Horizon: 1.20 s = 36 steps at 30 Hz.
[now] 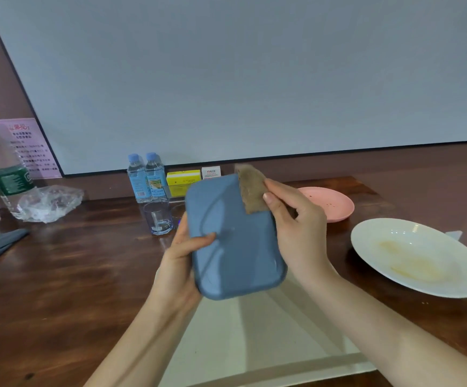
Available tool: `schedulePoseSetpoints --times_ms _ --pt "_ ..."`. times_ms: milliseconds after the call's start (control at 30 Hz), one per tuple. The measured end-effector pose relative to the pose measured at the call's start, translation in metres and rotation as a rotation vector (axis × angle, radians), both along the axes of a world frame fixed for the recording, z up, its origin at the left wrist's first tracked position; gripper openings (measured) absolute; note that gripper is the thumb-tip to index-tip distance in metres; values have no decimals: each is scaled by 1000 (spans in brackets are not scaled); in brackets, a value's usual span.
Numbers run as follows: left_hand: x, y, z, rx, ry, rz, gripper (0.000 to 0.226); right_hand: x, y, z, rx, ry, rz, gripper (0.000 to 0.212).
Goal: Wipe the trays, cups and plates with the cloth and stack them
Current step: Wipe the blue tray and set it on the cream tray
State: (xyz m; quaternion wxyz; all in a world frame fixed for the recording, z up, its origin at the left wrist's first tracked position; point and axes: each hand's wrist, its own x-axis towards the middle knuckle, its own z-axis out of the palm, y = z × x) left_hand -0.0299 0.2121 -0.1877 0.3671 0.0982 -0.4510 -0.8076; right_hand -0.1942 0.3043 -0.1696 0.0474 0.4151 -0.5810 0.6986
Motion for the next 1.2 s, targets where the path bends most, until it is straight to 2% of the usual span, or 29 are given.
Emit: schedulePoseSetpoints --times_ms 100,200,433,600,800,1033,1200 --pt "6 -7 4 112 73 22 59 22 10 -12 4 1 68 25" --pt "7 -9 2 178 2 34 44 29 12 -21 9 -6 100 28" --pt "2 -6 -2 186 -117 14 54 -5 -17 8 176 120 63 28" --pt "5 -7 0 252 -116 49 49 -5 -30 21 244 85 135 30" --pt "14 -12 10 399 -16 67 35 32 -2 -6 210 66 202 28" --pt "8 -4 9 378 -98 84 37 7 -17 7 282 44 175 26" --pt "13 -3 16 489 16 112 29 29 -7 -8 156 18 211 27"
